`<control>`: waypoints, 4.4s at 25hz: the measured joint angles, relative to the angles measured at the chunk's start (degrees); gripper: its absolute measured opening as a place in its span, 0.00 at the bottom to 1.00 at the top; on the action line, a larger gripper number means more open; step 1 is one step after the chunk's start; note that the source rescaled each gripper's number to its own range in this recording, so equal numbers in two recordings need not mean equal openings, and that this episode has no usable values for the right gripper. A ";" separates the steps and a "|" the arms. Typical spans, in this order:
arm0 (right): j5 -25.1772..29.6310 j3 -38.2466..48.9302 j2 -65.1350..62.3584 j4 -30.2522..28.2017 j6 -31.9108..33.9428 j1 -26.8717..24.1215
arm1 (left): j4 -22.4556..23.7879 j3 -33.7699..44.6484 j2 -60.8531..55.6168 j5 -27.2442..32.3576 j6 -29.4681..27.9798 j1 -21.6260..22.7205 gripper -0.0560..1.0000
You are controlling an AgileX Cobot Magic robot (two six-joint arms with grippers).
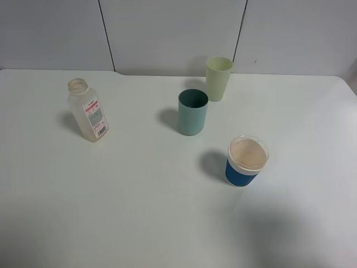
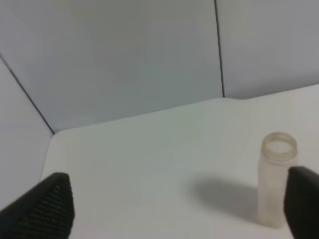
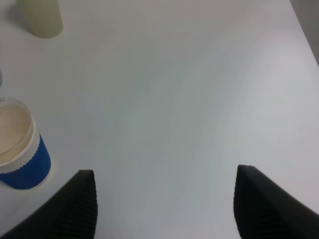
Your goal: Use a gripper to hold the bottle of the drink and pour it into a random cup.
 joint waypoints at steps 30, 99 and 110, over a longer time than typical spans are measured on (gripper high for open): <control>0.00 0.00 0.00 0.00 0.00 0.00 | -2.33 3.65 -24.03 19.47 -8.09 8.43 0.77; 0.00 0.00 0.00 0.00 0.00 0.00 | -6.69 10.49 -24.13 23.51 -6.47 5.82 1.00; 0.00 0.00 0.00 0.00 0.00 0.00 | -6.69 10.49 -24.13 23.51 -6.41 5.82 1.00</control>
